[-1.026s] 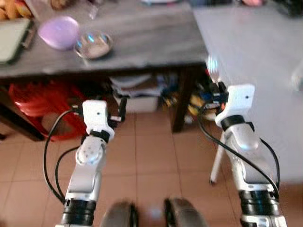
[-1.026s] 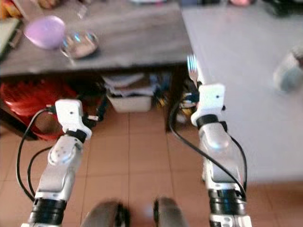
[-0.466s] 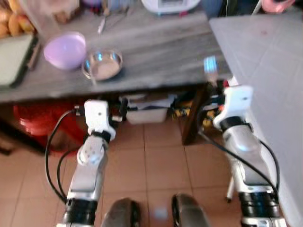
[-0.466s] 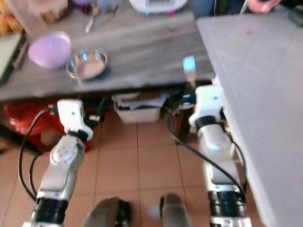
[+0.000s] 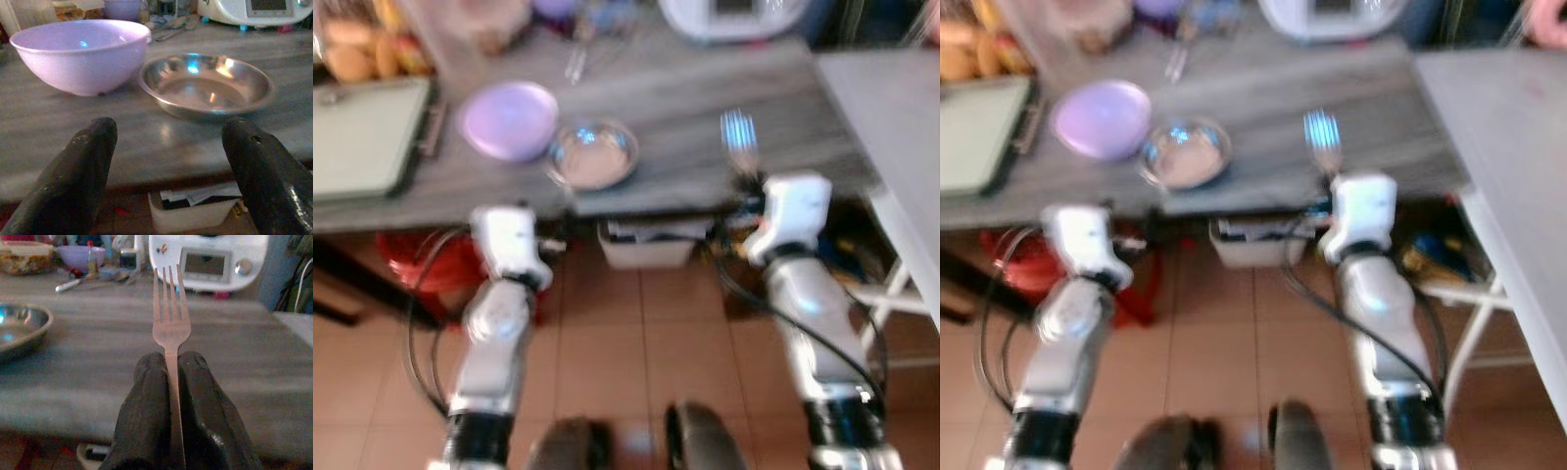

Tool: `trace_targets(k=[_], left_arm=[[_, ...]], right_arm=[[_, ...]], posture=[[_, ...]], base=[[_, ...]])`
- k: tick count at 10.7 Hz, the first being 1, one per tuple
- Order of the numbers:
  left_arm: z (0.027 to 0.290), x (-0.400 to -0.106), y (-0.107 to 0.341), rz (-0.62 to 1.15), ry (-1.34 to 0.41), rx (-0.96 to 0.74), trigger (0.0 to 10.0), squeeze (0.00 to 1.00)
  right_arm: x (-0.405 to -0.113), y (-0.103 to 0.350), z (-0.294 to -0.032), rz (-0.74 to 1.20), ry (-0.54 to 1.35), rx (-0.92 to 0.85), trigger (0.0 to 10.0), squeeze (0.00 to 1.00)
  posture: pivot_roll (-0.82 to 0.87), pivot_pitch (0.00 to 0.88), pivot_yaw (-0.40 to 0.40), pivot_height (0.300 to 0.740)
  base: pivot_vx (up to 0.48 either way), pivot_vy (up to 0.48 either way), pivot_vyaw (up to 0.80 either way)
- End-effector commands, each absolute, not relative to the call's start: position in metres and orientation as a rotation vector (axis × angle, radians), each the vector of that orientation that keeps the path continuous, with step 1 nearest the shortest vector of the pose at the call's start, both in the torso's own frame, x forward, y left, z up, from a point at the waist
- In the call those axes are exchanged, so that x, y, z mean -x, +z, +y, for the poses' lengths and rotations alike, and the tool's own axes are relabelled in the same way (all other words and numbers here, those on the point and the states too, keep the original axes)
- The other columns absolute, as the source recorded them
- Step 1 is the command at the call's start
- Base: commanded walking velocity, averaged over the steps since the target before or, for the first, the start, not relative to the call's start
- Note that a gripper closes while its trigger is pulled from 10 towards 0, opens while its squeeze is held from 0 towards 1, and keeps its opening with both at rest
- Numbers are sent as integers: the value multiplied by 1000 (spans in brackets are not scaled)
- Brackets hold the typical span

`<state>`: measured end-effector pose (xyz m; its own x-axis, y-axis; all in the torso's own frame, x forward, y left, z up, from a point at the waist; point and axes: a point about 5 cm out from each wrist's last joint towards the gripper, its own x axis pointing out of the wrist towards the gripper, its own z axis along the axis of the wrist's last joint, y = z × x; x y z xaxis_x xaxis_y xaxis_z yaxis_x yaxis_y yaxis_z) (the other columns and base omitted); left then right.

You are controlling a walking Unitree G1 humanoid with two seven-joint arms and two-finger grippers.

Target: Setting the table

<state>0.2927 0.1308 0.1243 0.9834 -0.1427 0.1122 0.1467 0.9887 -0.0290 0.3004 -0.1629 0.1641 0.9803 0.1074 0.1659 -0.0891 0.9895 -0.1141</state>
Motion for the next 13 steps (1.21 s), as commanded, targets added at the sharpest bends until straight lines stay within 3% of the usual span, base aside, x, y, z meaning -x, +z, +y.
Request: trace_targets(k=[1, 2, 3, 4, 11, 13], left_arm=[[142, -290, 125, -116, -113, 18, 10000, 0], [141, -289, 126, -118, -110, 26, 10000, 0], [141, -286, 125, -118, -112, 17, 10000, 0], [143, -284, 123, -112, -110, 9, 10000, 0], [154, -271, 122, -74, -109, -21, 10000, 0], [158, -266, 122, -57, -110, -30, 10000, 0]], right_arm=[[-299, 168, -156, -198, 114, 101, 0, 0], [-299, 168, -162, -197, 80, 109, 1804, 0], [-302, 169, -167, -195, 77, 123, 8980, 0], [-307, 171, -177, -186, 33, 106, 10000, 0], [-323, 170, -229, -92, -151, -6, 10000, 0], [-336, 173, -229, -67, -132, -27, 10000, 0]], posture=[[-41, 192, 60, 740], [-40, 194, 62, 740], [-36, 197, 63, 740], [-34, 199, 64, 740], [-3, 230, 100, 740], [20, 259, 111, 740]], base=[[0, 0, 0], [0, 0, 0], [0, 0, 0], [0, 0, 0], [0, 0, 0], [0, 0, 0]])
